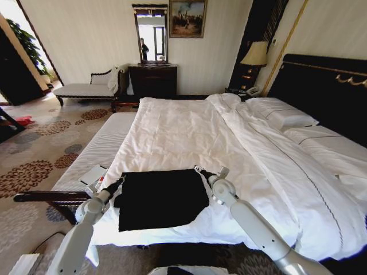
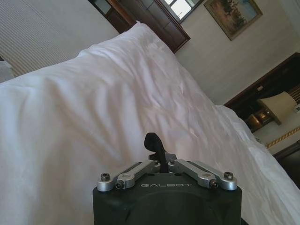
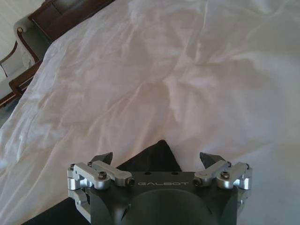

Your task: Fold the clothes on the bed.

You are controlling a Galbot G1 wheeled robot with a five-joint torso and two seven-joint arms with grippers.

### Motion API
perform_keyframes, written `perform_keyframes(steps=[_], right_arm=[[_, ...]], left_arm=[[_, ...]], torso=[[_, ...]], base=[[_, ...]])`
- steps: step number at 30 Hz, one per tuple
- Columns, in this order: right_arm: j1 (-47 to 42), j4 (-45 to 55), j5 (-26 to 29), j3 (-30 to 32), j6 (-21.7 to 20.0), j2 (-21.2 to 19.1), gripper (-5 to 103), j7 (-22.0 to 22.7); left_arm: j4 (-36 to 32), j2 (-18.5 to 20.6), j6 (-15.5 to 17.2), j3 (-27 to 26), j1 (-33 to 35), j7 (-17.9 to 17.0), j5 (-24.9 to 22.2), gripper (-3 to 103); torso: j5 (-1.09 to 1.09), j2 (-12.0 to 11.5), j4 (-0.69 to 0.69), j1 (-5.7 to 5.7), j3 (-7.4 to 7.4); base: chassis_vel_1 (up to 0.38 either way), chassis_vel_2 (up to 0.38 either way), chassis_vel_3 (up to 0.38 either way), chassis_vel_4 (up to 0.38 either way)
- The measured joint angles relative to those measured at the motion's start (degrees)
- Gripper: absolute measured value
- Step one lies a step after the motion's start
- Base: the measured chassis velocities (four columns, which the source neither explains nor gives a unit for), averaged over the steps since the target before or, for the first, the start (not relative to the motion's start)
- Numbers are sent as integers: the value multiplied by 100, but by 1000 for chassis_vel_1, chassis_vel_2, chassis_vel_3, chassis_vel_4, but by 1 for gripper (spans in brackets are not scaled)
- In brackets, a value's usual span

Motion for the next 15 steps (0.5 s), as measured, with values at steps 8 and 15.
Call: perform_keyframes(steps=[8,15], right_arm=[[245,-868,15,-28,-129,347,100,-523],[371,-1376,-24,28,-75,560,100,-1084]], left_arm=[[-20,-25,-62,20,44,5,120,1],[-40,18,-98,-21,68,11,140,1]], torso=[[1,0,1,0,0],[0,1,0,0,0]], base=[[0,0,0,0],[0,0,0,0]])
